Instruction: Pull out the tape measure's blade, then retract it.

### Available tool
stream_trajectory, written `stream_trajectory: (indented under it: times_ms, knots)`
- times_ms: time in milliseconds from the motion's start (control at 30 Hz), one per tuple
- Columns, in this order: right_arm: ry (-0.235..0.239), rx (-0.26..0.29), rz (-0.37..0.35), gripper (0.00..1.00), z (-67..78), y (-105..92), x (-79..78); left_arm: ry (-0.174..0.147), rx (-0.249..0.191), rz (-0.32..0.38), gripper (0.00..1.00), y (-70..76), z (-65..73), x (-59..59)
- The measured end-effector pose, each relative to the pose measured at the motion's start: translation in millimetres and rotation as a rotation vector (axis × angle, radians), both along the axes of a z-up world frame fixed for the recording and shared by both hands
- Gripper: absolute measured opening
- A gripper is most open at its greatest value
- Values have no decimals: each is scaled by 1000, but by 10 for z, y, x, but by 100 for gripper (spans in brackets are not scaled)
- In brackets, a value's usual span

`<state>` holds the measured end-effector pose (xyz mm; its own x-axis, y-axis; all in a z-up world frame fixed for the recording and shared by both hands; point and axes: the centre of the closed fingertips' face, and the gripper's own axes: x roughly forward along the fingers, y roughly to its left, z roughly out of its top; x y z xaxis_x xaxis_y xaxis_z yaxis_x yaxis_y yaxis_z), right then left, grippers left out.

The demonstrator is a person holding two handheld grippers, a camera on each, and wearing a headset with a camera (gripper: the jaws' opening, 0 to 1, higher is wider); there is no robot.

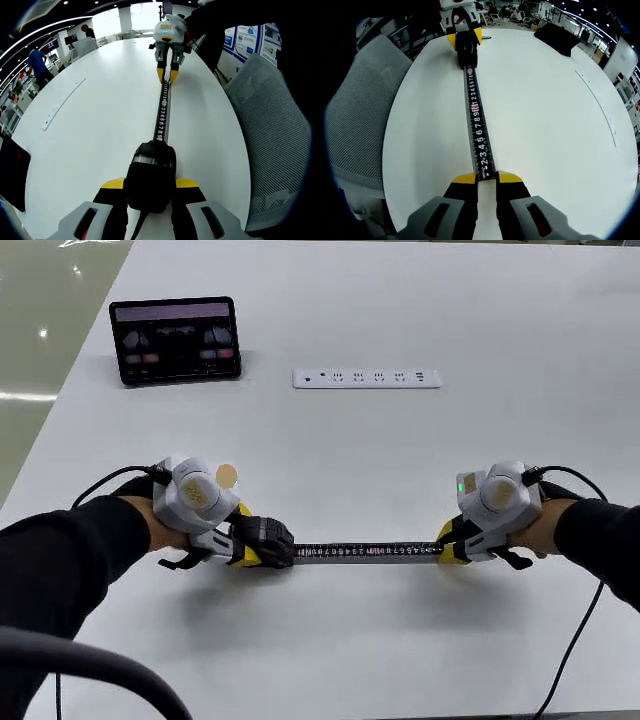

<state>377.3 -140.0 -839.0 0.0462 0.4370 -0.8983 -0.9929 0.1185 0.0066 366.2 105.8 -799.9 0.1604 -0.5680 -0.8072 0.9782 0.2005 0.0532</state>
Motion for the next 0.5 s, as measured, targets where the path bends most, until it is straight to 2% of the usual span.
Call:
stream_trajectory:
  times_ms: [500]
  knots:
    - [-1,-18,-7,7,-19,-129,18,-1,-2,5,29,2,-8,7]
